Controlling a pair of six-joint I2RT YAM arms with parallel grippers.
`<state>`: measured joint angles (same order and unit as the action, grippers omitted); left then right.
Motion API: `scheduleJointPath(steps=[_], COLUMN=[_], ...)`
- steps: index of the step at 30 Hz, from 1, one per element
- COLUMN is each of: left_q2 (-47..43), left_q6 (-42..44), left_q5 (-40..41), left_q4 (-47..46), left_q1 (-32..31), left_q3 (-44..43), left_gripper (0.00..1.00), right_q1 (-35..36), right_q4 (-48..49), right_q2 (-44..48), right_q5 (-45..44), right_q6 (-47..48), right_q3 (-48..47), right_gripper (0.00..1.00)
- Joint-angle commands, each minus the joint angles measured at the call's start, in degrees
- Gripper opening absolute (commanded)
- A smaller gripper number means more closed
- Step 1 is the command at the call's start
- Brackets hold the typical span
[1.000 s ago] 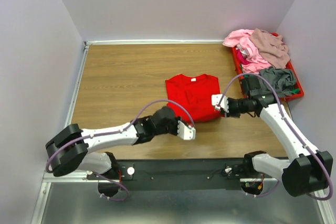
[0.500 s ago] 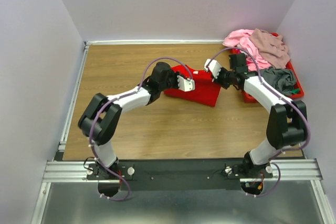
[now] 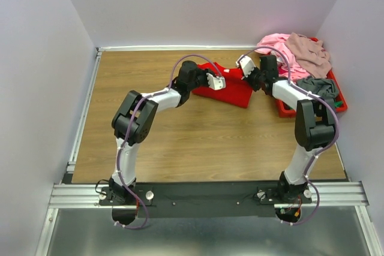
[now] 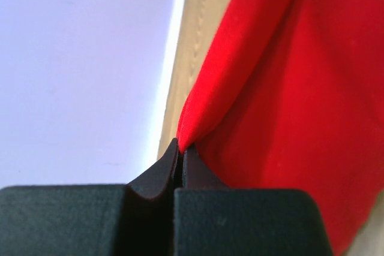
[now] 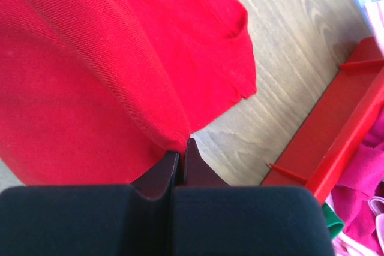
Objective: Fold and stack the t-shirts
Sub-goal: Fold the tshirt
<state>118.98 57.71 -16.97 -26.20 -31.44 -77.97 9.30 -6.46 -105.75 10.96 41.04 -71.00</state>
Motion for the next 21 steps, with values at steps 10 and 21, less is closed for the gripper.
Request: scheduleJointPath(steps=[10, 21], left_q2=[-13.4, -30.5], left_q6=[1.5, 1.1], left_q5=[-7.8, -7.1], left_q4=[-4.1, 14.1], left_q1=[1.3, -7.5], left_q3=[12.9, 26.2], left_gripper=[0.0, 0.0], right_q1=[-1.0, -1.0], right_q4=[1.8, -21.6], right_q2=[12.7, 31.1], right_q5=[6.3, 19.8], right_q6=[-0.9, 13.2], right_q3=[6.7, 19.3], right_gripper=[0.01, 0.01])
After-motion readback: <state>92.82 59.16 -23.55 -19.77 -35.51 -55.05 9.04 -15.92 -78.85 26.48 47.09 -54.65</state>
